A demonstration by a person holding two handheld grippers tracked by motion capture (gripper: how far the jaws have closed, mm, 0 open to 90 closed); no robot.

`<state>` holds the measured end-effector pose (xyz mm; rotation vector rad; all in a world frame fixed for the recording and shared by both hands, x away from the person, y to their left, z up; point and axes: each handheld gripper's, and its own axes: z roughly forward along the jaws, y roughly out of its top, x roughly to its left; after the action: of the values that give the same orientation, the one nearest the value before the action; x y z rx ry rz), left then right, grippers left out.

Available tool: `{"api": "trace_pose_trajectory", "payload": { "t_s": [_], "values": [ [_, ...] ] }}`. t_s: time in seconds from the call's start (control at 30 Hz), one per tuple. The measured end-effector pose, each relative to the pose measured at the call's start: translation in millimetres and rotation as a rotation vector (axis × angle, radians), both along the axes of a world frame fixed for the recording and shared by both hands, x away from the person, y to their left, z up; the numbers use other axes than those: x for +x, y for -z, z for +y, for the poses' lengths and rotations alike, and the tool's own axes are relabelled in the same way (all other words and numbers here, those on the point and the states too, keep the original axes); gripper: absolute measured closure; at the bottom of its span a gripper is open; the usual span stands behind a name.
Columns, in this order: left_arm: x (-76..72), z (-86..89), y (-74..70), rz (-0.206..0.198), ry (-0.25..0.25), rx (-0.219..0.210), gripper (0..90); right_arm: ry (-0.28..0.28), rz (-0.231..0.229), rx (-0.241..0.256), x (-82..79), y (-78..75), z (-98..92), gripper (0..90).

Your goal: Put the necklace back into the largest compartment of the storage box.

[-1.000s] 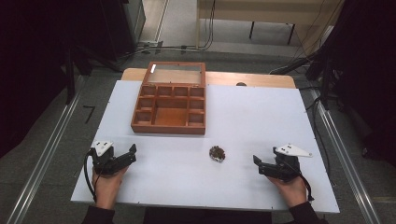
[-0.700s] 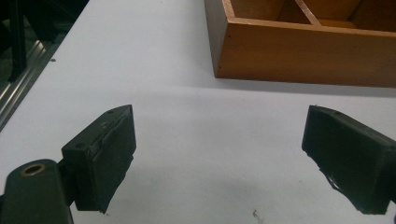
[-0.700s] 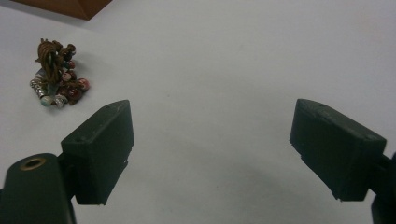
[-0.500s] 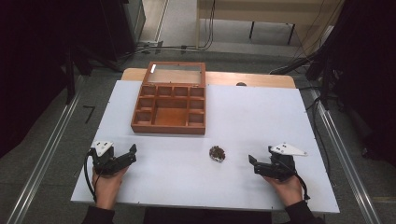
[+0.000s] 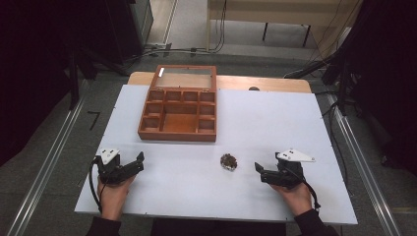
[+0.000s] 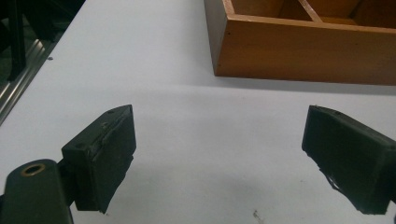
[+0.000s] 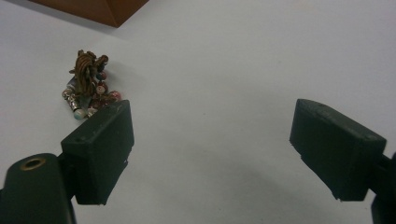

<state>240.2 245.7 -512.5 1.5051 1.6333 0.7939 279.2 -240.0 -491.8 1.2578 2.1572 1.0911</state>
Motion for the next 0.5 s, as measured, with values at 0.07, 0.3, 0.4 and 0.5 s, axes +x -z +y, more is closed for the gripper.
{"api": "trace_pose_trajectory", "payload": {
  "t_s": [0.07,0.3,0.4,0.5],
  "values": [
    [-0.1,-0.4,-0.1,-0.002,-0.001,0.000,10.4,-0.009,-0.002,0.000,0.1,-0.2,2.8,12.1],
    [-0.1,0.6,0.0,-0.001,-0.003,-0.003,10.4,-0.021,-0.001,0.001,1.1,-0.6,10.0,12.2],
    [-0.3,0.1,-0.1,0.001,-0.001,-0.001,10.4,-0.028,0.000,0.000,1.5,-1.1,13.5,12.2],
    [-0.2,-0.6,0.0,-0.001,0.001,0.002,10.4,-0.037,-0.003,0.001,1.6,-1.6,16.8,12.2]
  ]
}}
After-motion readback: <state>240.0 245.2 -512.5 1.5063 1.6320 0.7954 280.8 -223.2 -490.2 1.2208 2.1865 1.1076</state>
